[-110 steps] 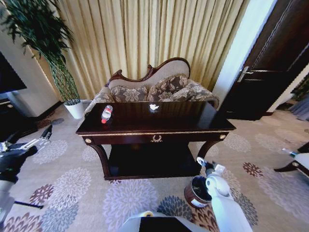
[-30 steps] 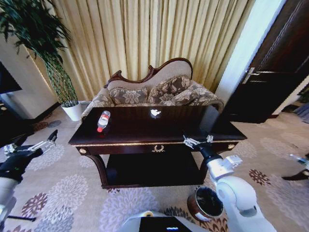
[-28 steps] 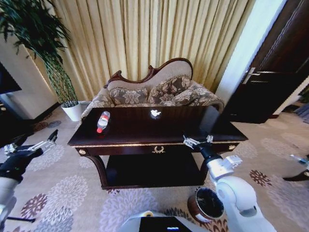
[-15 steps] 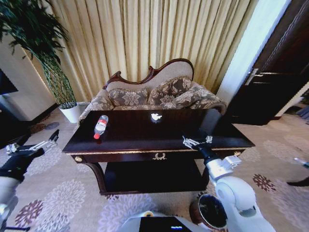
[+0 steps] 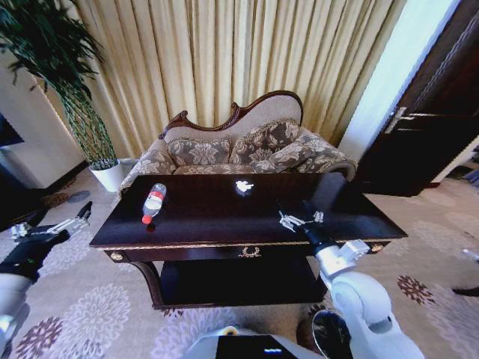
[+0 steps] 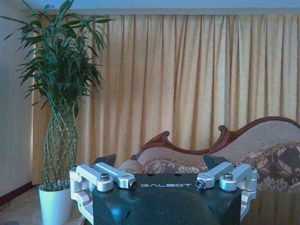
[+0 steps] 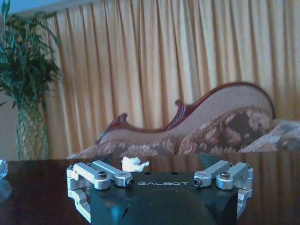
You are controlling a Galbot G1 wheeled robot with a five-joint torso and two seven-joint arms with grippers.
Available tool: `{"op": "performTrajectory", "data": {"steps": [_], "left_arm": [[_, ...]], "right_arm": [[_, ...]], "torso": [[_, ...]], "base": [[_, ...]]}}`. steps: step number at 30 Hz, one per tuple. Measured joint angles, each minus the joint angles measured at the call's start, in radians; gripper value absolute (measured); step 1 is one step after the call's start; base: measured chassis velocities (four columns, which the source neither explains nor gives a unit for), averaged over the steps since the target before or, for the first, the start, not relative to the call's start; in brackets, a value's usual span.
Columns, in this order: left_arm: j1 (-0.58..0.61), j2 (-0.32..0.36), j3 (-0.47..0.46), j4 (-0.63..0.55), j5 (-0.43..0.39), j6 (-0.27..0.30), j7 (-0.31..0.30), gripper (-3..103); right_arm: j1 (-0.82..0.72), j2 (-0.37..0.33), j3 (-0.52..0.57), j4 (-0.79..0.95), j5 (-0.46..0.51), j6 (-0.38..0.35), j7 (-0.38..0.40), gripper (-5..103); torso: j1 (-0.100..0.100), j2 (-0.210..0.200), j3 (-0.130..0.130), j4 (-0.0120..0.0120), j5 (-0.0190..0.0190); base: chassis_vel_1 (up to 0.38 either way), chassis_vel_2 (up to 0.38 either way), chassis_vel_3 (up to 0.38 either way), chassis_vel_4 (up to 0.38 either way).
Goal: Move to the front of the table and place the trash on the table into the trash bin.
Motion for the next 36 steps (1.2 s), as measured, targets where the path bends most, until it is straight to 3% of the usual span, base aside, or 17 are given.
{"op": "performTrajectory", "data": {"steps": [4, 10, 12, 14, 15, 22, 26, 28, 36], "left_arm": [[0.000, -0.010, 0.007, 0.005, 0.026, -0.004, 0.014, 100], [0.000, -0.030, 0.023, 0.006, 0.070, -0.009, 0.021, 100], [0.011, -0.049, 0.034, 0.002, 0.102, -0.032, 0.032, 100], [0.014, -0.054, 0.037, 0.000, 0.109, -0.040, 0.034, 100], [0.021, -0.065, 0.041, -0.003, 0.120, -0.054, 0.037, 100], [0.024, -0.086, 0.059, -0.011, 0.152, -0.064, 0.039, 100], [0.023, -0.092, 0.069, -0.016, 0.165, -0.065, 0.039, 100], [0.030, -0.103, 0.078, -0.020, 0.178, -0.071, 0.038, 100], [0.042, -0.107, 0.073, -0.020, 0.186, -0.083, 0.040, 100]], "right_arm": [[0.079, -0.067, -0.039, -0.035, 0.101, -0.059, 0.057, 100], [0.209, -0.151, -0.103, -0.120, 0.193, -0.082, 0.105, 100], [0.340, -0.212, -0.187, -0.192, 0.257, -0.084, 0.137, 100], [0.371, -0.223, -0.212, -0.207, 0.273, -0.085, 0.144, 100], [0.447, -0.240, -0.275, -0.242, 0.309, -0.094, 0.163, 100], [0.679, -0.223, -0.444, -0.353, 0.342, -0.141, 0.210, 100], [0.758, -0.197, -0.484, -0.402, 0.336, -0.176, 0.213, 100], [0.844, -0.156, -0.536, -0.474, 0.297, -0.213, 0.217, 100], [0.933, -0.079, -0.611, -0.589, 0.161, -0.312, 0.223, 100]], "torso": [[0.000, 0.000, 0.000, 0.0001, 0.0000], [0.000, 0.000, 0.000, -0.0002, 0.0000], [0.000, 0.000, 0.000, 0.0000, -0.0001], [0.000, 0.000, 0.000, 0.0003, -0.0001], [0.000, 0.000, 0.000, 0.0001, -0.0002], [0.000, 0.000, 0.000, 0.0001, -0.0003], [0.000, 0.000, 0.000, -0.0002, -0.0002], [0.000, 0.000, 0.000, 0.0001, -0.0002], [0.000, 0.000, 0.000, -0.0001, -0.0003]], "base": [[0.000, 0.000, 0.000, 0.000], [0.000, 0.000, 0.000, 0.000], [0.000, 0.000, 0.000, 0.000], [0.000, 0.000, 0.000, 0.000], [0.000, 0.000, 0.000, 0.000], [0.000, 0.000, 0.000, 0.000], [0.000, 0.000, 0.000, 0.000], [0.000, 0.000, 0.000, 0.000], [0.000, 0.000, 0.000, 0.000]]}}
